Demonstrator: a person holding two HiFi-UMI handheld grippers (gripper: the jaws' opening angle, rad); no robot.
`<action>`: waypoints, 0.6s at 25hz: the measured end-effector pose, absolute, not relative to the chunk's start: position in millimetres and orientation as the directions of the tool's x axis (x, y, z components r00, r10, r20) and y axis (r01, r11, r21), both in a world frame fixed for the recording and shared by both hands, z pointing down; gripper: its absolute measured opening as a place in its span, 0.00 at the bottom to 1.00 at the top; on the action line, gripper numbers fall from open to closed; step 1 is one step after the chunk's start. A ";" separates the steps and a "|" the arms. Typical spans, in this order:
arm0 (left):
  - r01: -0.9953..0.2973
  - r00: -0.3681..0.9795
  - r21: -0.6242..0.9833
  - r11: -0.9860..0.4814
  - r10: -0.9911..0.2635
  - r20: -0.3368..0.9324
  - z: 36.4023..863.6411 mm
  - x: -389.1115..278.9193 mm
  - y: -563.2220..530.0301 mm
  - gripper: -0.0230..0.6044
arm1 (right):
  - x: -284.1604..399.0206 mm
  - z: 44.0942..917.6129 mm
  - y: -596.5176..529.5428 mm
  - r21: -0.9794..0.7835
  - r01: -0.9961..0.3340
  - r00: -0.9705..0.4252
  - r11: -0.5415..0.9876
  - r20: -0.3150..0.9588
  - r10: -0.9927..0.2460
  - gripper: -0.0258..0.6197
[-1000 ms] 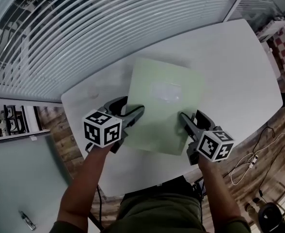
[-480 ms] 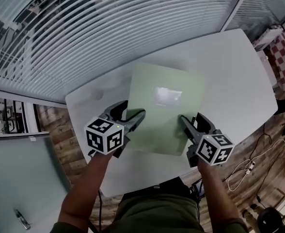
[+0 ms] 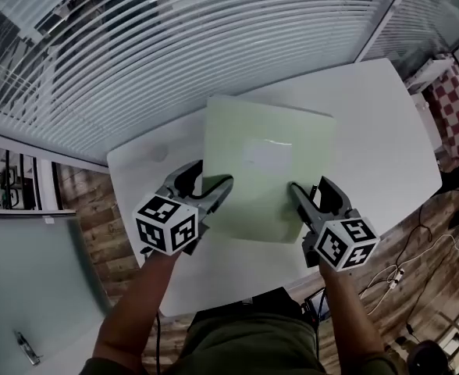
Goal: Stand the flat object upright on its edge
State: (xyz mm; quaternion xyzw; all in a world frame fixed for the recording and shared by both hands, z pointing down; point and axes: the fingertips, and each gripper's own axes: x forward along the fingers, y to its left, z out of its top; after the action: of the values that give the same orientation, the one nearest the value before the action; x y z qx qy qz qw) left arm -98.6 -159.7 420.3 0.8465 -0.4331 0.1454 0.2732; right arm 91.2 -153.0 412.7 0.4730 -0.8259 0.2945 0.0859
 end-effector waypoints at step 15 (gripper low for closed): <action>-0.821 0.571 0.277 -0.499 -0.732 0.372 387.7 -99.2 -170.0 0.51 | 88.5 362.6 -168.0 -0.234 -0.850 -0.525 0.473 0.297 -0.797 0.47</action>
State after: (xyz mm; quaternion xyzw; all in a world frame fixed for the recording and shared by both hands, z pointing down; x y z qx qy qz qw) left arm -99.2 -170.0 387.7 0.8597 -0.4516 0.1030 0.2153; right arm 88.5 -168.0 362.6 0.4817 -0.8549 0.1781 0.0735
